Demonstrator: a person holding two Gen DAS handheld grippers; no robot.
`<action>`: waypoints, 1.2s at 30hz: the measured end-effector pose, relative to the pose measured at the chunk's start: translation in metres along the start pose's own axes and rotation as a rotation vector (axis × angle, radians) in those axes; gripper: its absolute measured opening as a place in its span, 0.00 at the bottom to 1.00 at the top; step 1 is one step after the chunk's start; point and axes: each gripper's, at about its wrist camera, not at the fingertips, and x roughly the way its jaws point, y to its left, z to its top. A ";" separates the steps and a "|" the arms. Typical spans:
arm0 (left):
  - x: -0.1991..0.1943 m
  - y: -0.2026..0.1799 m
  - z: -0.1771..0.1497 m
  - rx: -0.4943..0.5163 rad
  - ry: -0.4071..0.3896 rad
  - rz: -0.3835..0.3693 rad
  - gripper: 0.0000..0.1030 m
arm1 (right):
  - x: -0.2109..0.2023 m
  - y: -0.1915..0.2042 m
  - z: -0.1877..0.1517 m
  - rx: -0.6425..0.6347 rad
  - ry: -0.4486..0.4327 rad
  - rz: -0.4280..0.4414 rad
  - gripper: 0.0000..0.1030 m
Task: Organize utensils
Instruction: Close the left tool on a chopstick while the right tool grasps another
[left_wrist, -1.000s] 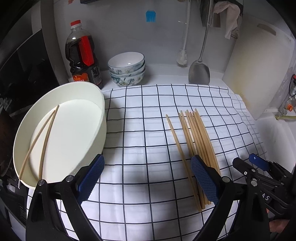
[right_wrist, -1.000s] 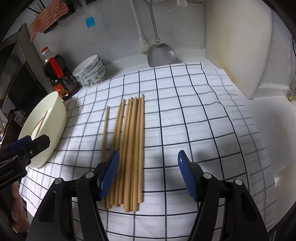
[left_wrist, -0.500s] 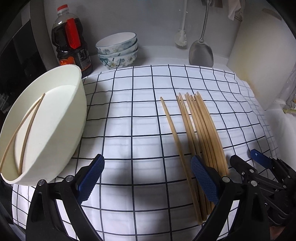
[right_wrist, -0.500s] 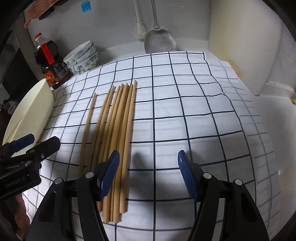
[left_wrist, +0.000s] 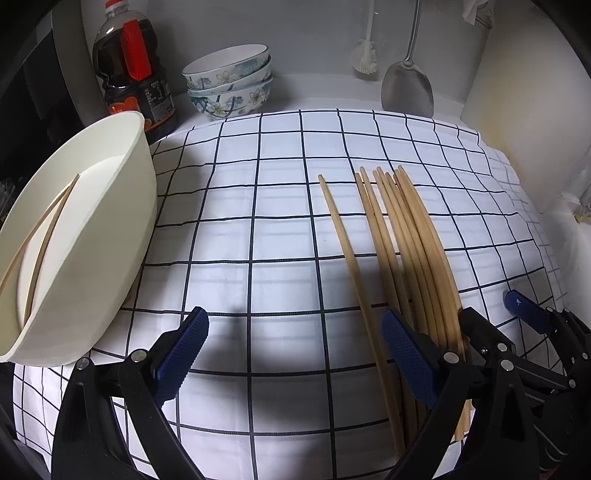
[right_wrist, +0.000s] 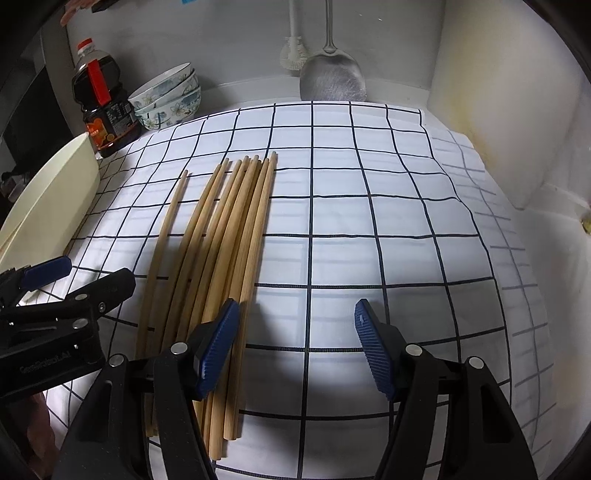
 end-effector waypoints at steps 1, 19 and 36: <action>0.001 0.000 0.000 -0.001 0.000 0.001 0.90 | 0.000 0.000 0.000 -0.005 0.000 -0.004 0.61; 0.023 -0.006 0.002 -0.009 0.042 0.021 0.90 | 0.008 -0.019 0.003 -0.014 -0.011 -0.043 0.61; 0.023 -0.022 0.010 0.030 0.011 -0.014 0.44 | 0.019 -0.007 0.019 -0.066 -0.032 -0.007 0.45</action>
